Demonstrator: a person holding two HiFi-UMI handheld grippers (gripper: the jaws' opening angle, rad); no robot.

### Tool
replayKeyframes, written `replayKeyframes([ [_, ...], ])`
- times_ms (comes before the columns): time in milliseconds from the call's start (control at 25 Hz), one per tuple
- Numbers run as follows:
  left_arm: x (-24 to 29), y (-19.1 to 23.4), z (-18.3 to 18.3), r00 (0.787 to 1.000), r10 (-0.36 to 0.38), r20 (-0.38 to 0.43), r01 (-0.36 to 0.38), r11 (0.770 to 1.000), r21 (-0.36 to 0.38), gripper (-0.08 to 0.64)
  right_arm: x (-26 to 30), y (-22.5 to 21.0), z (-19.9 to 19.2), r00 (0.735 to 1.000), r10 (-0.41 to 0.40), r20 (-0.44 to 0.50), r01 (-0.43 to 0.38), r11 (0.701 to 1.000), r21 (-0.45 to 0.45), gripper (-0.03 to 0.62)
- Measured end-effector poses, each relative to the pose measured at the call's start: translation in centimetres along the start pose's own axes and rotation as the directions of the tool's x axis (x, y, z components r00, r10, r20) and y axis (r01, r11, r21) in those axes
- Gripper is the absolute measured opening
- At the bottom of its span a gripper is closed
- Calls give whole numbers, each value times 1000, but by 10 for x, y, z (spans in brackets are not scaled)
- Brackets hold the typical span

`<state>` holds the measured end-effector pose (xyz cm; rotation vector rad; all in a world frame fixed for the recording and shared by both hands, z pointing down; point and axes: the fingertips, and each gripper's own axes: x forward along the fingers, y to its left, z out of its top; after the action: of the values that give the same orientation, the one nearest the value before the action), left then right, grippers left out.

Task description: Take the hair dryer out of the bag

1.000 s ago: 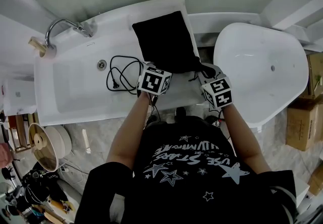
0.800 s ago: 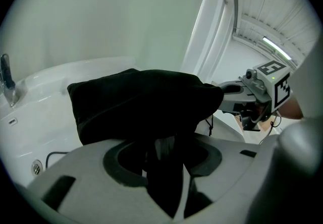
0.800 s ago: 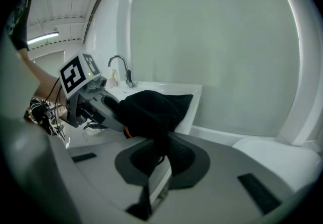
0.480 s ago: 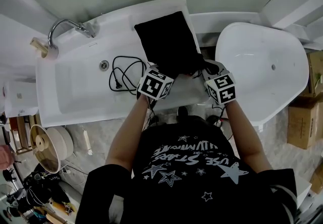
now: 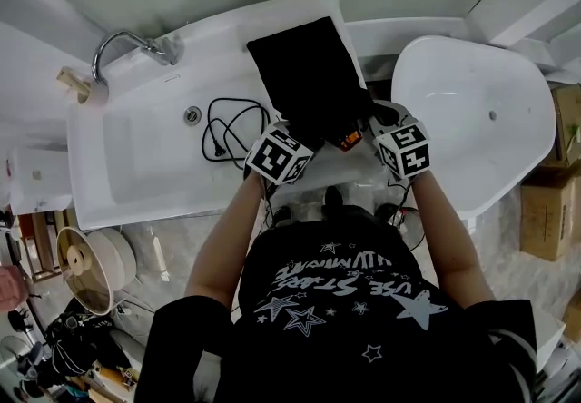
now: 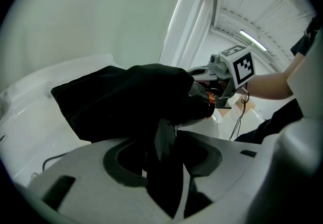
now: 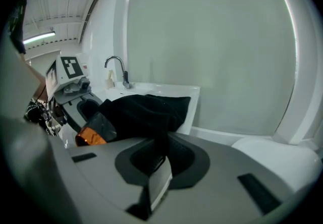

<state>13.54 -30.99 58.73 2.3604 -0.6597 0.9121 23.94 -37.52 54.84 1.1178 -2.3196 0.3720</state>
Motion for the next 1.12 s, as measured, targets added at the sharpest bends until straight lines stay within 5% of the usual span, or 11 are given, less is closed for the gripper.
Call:
replayKeyframes([
  [520, -26, -40, -20, 988, -154, -21, 156, 984, 82, 193, 2, 10, 2, 999, -38, -11, 39, 999, 30, 20],
  [1120, -67, -77, -32, 941, -338, 32, 327, 928, 176, 193, 13, 15, 10, 997, -67, -24, 69, 996, 56, 20],
])
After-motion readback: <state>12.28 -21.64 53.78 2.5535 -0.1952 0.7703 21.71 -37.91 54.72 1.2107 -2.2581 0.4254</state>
